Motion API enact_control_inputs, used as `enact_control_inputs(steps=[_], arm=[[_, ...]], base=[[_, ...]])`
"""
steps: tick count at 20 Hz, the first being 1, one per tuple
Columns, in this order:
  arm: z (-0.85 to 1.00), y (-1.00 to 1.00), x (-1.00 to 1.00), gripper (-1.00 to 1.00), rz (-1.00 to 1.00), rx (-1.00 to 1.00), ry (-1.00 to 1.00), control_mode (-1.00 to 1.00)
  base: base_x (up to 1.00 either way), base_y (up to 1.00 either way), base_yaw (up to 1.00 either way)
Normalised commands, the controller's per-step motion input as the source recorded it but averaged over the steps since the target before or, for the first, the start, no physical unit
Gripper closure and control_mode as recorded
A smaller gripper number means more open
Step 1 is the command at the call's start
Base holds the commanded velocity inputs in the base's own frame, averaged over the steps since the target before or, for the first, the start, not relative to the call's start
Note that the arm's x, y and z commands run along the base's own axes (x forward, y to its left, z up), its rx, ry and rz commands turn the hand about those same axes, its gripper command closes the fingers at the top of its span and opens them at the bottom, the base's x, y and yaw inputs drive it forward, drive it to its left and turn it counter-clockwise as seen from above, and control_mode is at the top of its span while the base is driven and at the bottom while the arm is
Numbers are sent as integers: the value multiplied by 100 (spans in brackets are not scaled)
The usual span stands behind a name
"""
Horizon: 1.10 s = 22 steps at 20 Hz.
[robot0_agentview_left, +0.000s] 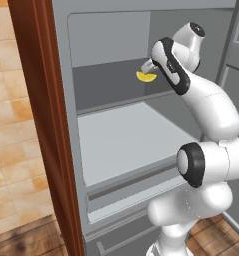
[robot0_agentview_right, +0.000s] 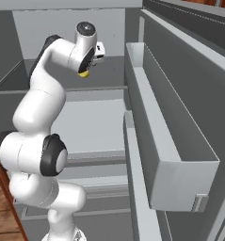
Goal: Grab the lemon wedges from the fridge, place them in the blender, close the lid, and turn on the blender to create a marinade.
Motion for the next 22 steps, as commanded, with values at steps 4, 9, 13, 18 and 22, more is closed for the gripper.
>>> enact_control_inputs(steps=[4, 9, 13, 18, 22], arm=[[4, 0, 16, -100, 0, 0, 1, -100], [-2, 0, 14, -100, 1, 0, 5, -100], [-26, 3, 0, -100, 4, -1, 2, -100], [-36, 16, 0, -100, 7, -1, 0, -100], [-42, 20, 0, -100, 9, -1, 0, -100]], base=[[0, 0, 0], [0, 0, 0], [0, 0, 0], [0, 0, 0], [0, 0, 0]])
